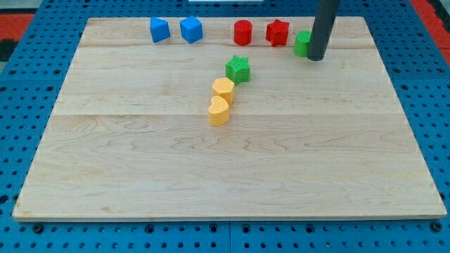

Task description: Move the green circle to the right of the red star

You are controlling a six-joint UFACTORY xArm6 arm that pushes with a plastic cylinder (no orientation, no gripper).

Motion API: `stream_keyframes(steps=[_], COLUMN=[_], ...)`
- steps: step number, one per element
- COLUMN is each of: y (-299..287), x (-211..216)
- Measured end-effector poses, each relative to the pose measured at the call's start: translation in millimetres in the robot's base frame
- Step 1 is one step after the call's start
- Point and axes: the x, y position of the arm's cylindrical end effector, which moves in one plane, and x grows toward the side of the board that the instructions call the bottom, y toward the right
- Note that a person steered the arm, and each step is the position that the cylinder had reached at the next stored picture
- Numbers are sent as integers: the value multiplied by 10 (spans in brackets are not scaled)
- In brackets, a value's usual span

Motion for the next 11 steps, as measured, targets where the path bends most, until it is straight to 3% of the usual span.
stream_keyframes(steps=[1, 2, 5, 6, 11], y=[-60, -496, -508, -475, 37], x=[173, 237, 23, -188, -186])
